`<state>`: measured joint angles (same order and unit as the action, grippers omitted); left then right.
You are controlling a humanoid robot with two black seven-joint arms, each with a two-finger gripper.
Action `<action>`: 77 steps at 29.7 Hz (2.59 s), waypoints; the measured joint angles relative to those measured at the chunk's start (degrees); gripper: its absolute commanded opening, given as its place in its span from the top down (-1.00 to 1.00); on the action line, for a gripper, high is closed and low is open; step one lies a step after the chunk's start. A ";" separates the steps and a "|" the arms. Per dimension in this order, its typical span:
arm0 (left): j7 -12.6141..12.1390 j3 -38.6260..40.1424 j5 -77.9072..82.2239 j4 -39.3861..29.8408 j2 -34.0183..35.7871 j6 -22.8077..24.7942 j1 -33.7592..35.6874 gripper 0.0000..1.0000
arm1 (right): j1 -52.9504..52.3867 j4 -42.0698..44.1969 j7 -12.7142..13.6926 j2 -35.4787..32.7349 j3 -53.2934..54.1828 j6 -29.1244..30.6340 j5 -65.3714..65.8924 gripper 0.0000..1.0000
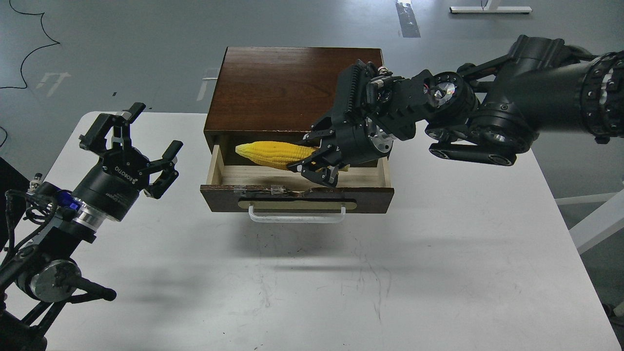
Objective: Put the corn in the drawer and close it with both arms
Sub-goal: 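Lower the corn cob into the open drawer with the right gripper, then open the right gripper and withdraw it from the drawer, then bring the left gripper down in front of the drawer handle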
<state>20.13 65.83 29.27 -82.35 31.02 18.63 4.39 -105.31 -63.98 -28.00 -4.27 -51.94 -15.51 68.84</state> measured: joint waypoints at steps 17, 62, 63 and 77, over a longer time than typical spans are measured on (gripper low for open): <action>0.10 0.01 0.00 0.00 -0.08 0.04 -0.04 -0.97 | -0.11 -0.87 0.00 -9.83 11.48 -1.73 -11.95 -0.98; 7.90 -2.43 36.92 -9.64 5.57 5.08 19.14 -0.97 | 66.01 12.49 -0.01 -30.30 70.10 38.19 -67.35 -0.99; 7.89 -3.22 39.67 -11.26 5.40 5.24 19.42 -0.97 | 66.24 12.48 -0.01 -30.35 70.11 38.19 -67.35 -0.99; 7.89 -25.27 76.54 -18.56 0.97 1.59 17.68 0.52 | 68.71 12.58 -0.01 -30.76 70.51 38.09 -67.35 -0.99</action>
<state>28.02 40.56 105.81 -100.91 31.99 20.22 22.07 -36.60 -51.41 -28.00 -35.03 18.56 22.58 1.49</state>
